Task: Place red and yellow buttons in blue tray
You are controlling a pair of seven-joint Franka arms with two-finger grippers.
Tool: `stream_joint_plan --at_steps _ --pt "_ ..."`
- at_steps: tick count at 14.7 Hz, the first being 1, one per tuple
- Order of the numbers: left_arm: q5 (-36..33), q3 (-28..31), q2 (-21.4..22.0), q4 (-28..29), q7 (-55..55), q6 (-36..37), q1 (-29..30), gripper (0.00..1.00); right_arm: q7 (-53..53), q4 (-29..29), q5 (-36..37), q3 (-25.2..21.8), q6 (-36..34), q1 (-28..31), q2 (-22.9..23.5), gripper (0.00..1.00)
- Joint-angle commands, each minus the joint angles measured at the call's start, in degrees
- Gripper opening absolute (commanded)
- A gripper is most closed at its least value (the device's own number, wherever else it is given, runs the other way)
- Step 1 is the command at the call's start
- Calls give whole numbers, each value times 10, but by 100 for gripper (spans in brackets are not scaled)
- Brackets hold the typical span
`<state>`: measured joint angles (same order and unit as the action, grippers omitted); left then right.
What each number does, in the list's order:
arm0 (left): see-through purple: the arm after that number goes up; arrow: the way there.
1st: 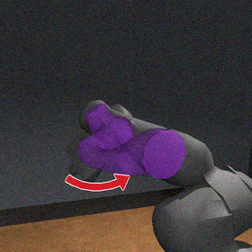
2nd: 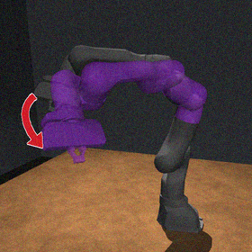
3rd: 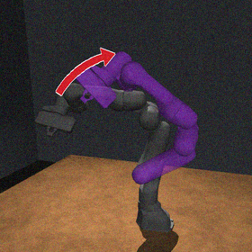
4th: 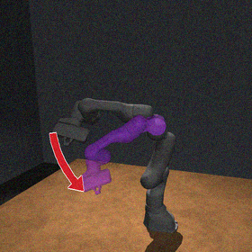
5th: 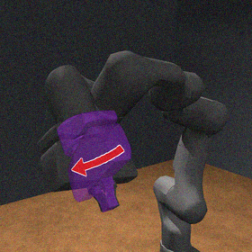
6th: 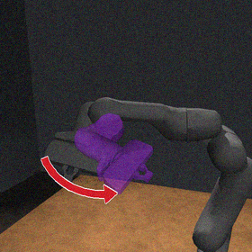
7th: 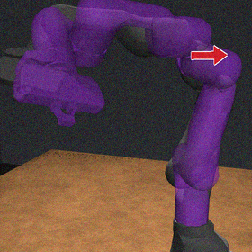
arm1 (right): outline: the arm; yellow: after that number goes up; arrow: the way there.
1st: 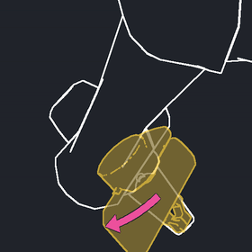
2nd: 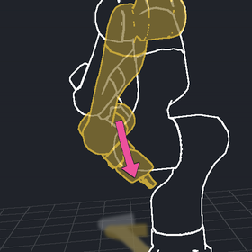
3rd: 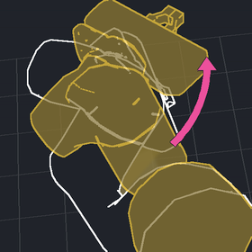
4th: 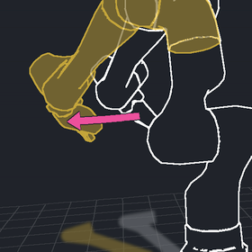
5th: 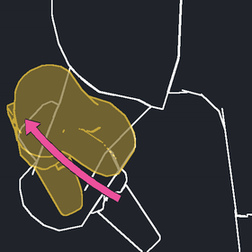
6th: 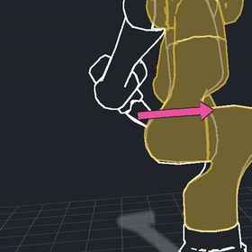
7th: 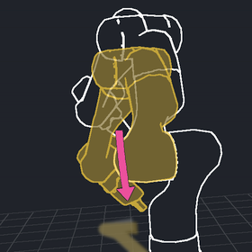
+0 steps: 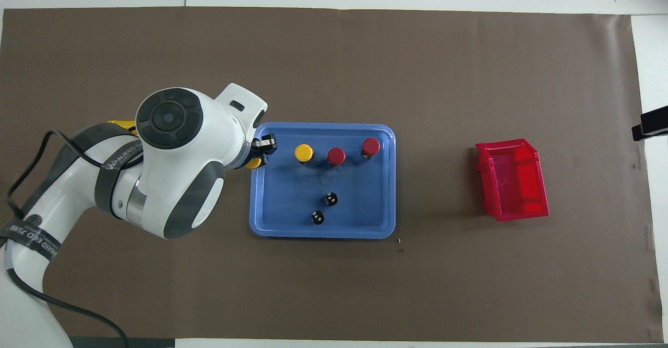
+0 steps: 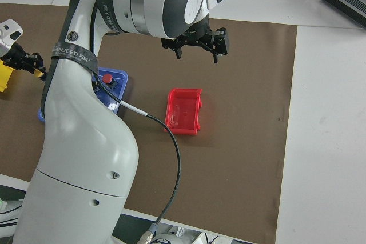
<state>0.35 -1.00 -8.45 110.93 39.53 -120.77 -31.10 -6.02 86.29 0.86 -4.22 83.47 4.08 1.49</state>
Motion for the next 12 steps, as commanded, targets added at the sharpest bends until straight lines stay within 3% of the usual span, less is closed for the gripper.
stream_joint_plan --at_steps 1,8,9,10,11,12 --pt "5 11 -29 2 16 -45 -13 2 -10 14 4 6 5 7 -12 100" --pt "4 12 -60 1 38 -71 -27 4 -10 14 4 6 5 7 -12 100" --pt "4 12 -61 1 36 -74 -27 25 -10 14 4 6 5 8 -12 100" --pt "1 12 -61 -2 35 -75 -27 57 -10 14 4 6 5 8 -12 100" --pt "-1 12 -61 -5 35 -69 -27 73 -10 15 4 6 5 8 -12 100" --pt "-1 13 -61 -12 33 -63 -27 81 -10 15 4 6 5 8 -12 100"
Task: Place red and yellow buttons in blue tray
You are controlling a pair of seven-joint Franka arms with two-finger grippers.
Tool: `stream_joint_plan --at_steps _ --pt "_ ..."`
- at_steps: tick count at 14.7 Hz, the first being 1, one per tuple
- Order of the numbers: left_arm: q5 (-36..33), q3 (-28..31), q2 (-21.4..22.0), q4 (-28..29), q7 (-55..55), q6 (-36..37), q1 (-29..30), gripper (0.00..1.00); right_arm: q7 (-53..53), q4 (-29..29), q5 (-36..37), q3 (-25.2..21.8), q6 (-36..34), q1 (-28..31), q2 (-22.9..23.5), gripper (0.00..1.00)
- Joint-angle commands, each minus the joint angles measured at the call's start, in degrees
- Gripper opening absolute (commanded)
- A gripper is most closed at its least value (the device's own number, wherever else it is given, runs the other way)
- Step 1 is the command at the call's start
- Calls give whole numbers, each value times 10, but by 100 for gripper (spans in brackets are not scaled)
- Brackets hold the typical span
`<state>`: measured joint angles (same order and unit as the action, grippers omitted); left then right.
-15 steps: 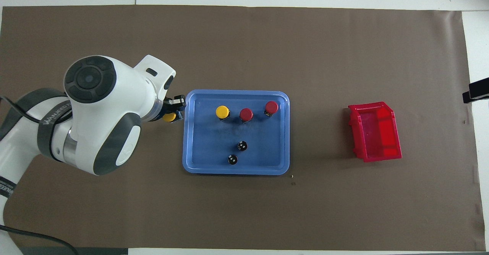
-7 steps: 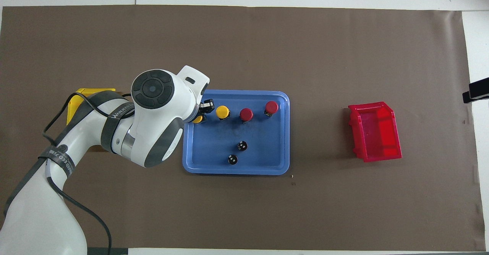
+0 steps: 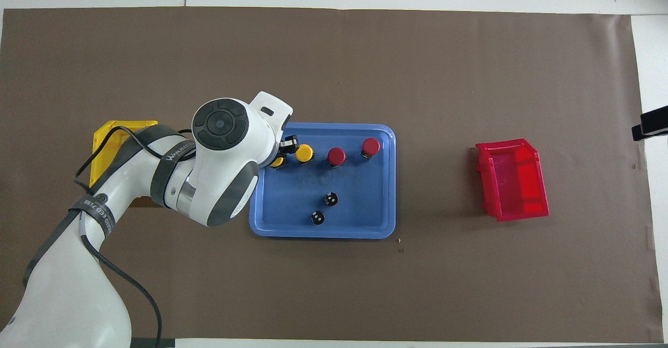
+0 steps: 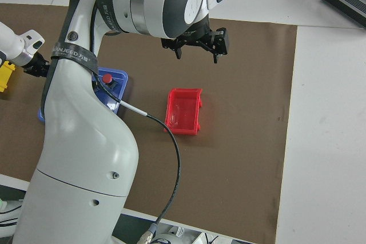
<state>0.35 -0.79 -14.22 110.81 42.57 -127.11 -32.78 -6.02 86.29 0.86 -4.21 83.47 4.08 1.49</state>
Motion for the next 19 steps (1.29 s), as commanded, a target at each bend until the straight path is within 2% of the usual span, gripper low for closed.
stream_joint_plan --at_steps 1,5,6,7,13,14,17,19 --pt "-1 10 0 -19 2 15 -10 83 -10 14 4 6 5 7 -12 100" --pt "-1 15 16 -71 -14 97 0 83 -10 15 4 6 6 8 -12 100" --pt "-1 20 25 -81 -28 118 3 89 -10 15 5 6 6 7 -12 100" --pt "-1 23 39 -89 -48 143 19 100 -10 14 5 6 6 7 -12 100" --pt "3 24 137 -105 -316 265 187 100 -9 12 6 8 5 6 -12 100" --pt "-1 25 146 -121 -331 299 206 100 -9 12 6 8 5 5 -12 100" --pt "3 25 149 -198 -468 405 262 100 -9 11 5 8 3 4 -12 100" --pt "5 25 149 -216 -481 433 272 100 -10 8 5 8 -6 5 -12 100"
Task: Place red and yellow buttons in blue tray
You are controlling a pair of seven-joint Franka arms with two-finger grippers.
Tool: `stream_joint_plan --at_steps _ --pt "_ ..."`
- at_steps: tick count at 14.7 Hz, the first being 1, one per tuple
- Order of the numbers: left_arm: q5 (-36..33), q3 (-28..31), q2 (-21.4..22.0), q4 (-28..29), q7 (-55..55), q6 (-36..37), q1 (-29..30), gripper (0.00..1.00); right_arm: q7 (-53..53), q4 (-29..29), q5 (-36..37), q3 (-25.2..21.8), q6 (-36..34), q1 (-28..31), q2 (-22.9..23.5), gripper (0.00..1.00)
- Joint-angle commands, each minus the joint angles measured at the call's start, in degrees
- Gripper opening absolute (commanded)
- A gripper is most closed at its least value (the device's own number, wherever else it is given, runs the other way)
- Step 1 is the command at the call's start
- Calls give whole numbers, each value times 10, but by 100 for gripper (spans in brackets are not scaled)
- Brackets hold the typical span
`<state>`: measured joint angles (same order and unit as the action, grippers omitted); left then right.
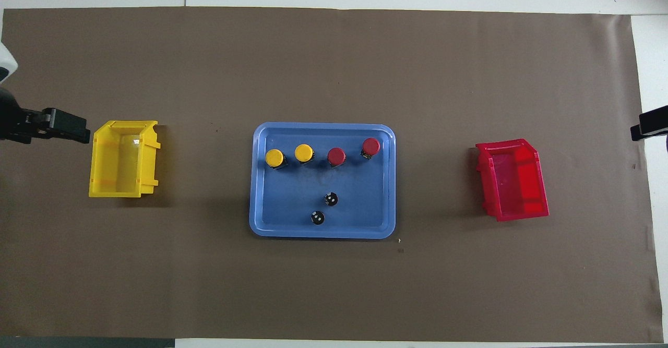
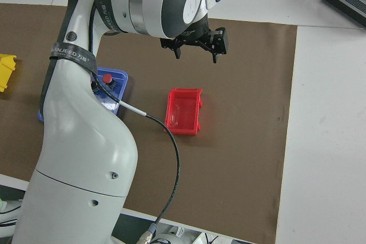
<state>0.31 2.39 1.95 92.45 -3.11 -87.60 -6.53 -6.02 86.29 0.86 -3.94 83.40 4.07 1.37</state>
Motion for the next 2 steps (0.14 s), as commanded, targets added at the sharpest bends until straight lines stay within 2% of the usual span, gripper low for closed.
stream_joint_plan --at_steps 1,2 --pt "6 -6 -11 -32 -30 44 11 100 -10 7 5 5 -9 5 -11 100" --pt "6 -6 -5 -32 -34 47 11 100 -10 7 5 5 -9 5 -11 100"
